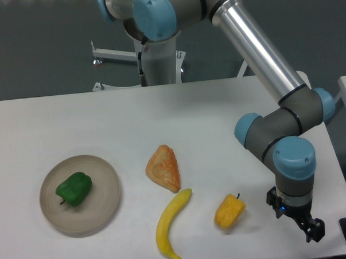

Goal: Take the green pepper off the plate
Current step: 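Move the open gripper across the table to above the green pepper on the plate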

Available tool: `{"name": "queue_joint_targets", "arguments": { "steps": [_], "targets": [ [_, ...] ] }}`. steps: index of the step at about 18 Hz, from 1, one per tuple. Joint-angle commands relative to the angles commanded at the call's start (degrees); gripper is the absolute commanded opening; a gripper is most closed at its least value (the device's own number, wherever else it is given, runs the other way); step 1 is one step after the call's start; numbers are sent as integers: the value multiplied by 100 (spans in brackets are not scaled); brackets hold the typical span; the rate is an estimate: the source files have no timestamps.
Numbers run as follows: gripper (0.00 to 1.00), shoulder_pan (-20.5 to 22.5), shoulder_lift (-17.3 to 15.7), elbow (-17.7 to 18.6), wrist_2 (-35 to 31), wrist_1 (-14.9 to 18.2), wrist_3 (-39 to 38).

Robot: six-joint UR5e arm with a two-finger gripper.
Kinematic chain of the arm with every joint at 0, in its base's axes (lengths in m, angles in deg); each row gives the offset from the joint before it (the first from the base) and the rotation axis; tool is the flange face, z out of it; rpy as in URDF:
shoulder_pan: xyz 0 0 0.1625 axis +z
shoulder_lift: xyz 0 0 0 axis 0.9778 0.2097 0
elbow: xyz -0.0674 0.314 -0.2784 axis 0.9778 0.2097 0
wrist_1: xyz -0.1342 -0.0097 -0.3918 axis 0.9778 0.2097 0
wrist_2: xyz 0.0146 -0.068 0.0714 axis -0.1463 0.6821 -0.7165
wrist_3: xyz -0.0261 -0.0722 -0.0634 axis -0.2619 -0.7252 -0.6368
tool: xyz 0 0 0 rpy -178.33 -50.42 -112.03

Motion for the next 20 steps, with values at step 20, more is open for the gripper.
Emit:
{"name": "queue_joint_targets", "arguments": {
  "steps": [20],
  "targets": [
    [100, -544, -2503, 3048, 958, 70, -2730]
  ]
}}
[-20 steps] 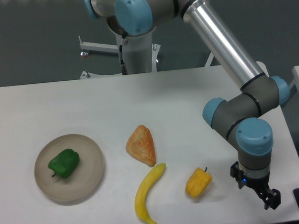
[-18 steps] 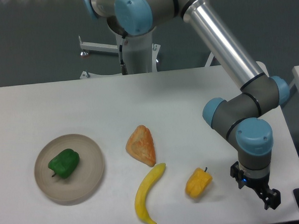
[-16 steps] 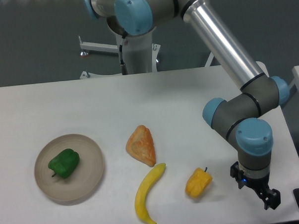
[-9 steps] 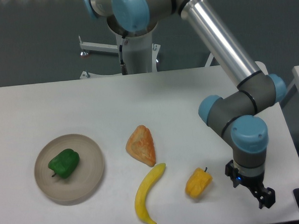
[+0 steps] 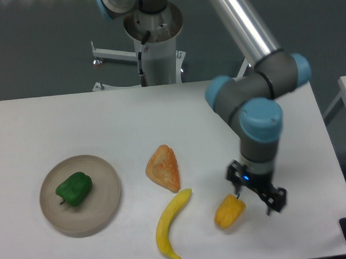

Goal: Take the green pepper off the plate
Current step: 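Move the open gripper across the table to above the green pepper on the plate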

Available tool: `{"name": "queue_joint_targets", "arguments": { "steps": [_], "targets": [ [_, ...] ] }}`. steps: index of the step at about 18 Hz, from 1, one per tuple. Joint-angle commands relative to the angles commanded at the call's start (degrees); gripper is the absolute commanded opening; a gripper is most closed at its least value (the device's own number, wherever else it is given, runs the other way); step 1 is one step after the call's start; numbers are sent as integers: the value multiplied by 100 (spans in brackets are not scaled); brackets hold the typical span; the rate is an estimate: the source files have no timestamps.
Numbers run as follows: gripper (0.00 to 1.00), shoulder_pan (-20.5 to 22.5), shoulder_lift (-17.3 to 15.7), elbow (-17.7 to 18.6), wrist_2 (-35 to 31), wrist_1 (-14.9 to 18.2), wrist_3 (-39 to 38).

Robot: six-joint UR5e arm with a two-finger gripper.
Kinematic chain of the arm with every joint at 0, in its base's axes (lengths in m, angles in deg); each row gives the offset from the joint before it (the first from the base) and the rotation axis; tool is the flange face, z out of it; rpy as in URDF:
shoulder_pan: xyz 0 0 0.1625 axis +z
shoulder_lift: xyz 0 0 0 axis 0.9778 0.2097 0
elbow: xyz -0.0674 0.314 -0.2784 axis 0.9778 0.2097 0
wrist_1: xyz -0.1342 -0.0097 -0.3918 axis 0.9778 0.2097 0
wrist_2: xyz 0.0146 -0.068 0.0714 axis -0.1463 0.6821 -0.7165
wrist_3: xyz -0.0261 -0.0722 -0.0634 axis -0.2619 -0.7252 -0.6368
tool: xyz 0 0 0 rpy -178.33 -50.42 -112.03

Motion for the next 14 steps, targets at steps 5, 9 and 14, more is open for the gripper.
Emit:
{"name": "queue_joint_targets", "arguments": {
  "steps": [5, 9, 14],
  "targets": [
    [100, -518, -467, 476, 544, -44, -1810],
    [100, -1063, -564, 810, 563, -114, -2761],
    [100, -1626, -555, 1169, 703, -587, -3562]
  ]
}}
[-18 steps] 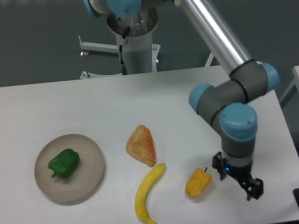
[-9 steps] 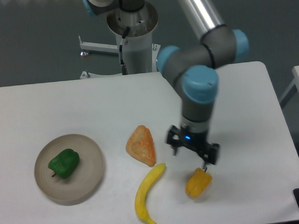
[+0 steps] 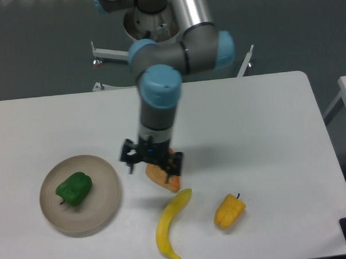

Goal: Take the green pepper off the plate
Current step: 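Move the open gripper across the table to above the green pepper on the plate, then lower the gripper onto the green pepper and close the fingers on it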

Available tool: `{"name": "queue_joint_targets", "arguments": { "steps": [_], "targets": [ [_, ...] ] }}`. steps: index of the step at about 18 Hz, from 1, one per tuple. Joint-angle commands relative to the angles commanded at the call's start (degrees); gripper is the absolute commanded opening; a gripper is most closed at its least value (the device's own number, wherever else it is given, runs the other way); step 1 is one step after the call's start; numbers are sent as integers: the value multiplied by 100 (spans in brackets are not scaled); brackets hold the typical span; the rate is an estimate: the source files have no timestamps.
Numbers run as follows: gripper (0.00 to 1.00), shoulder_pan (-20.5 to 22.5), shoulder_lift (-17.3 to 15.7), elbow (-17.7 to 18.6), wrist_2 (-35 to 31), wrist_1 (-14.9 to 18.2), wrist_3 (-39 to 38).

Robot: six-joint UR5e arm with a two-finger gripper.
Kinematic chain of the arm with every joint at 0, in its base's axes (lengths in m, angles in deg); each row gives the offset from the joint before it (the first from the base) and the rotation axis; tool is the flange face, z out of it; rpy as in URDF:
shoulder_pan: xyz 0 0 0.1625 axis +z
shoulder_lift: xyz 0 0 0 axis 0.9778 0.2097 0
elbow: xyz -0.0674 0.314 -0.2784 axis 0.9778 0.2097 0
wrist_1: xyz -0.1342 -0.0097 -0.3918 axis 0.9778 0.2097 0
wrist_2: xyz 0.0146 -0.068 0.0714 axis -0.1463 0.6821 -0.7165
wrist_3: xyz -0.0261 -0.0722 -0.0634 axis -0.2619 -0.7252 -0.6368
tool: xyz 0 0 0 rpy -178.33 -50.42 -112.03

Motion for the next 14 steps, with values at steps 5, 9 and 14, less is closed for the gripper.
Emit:
{"name": "queue_joint_targets", "arguments": {
  "steps": [5, 9, 14],
  "targets": [
    [100, -458, 70, 282, 0, -406, -71],
    [100, -739, 211, 291, -9, -450, -10],
    [100, -862, 395, 274, -9, -573, 25]
  ]
}}
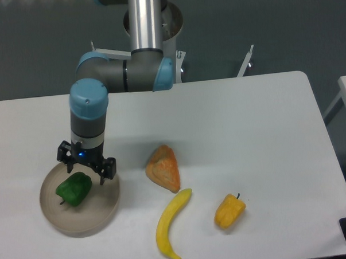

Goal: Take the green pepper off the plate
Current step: 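Lower the gripper onto the green pepper and close the fingers on it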

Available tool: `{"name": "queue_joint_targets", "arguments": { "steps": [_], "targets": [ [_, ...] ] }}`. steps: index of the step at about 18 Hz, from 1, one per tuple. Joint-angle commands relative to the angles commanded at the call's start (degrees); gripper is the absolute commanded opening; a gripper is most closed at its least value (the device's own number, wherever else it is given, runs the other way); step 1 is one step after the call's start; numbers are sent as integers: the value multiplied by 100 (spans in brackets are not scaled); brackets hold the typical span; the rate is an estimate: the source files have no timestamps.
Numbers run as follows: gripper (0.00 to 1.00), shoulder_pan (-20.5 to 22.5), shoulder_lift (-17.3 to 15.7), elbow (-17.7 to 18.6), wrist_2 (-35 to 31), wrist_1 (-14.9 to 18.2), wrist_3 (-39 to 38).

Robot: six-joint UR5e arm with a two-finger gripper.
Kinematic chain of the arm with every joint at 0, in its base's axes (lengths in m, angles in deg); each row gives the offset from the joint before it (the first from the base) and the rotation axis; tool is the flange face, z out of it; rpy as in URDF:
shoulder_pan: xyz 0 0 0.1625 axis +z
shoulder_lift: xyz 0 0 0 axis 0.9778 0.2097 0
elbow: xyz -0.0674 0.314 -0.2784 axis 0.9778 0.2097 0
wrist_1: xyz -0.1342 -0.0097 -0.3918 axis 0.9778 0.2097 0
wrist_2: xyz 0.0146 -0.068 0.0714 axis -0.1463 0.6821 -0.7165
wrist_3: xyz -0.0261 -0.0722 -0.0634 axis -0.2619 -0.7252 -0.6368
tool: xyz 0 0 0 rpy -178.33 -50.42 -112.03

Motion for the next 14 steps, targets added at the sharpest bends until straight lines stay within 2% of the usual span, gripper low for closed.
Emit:
{"name": "queue_joint_targets", "arguments": {
  "steps": [14],
  "targets": [
    [100, -141, 229, -70, -26, -62, 96]
  ]
}}
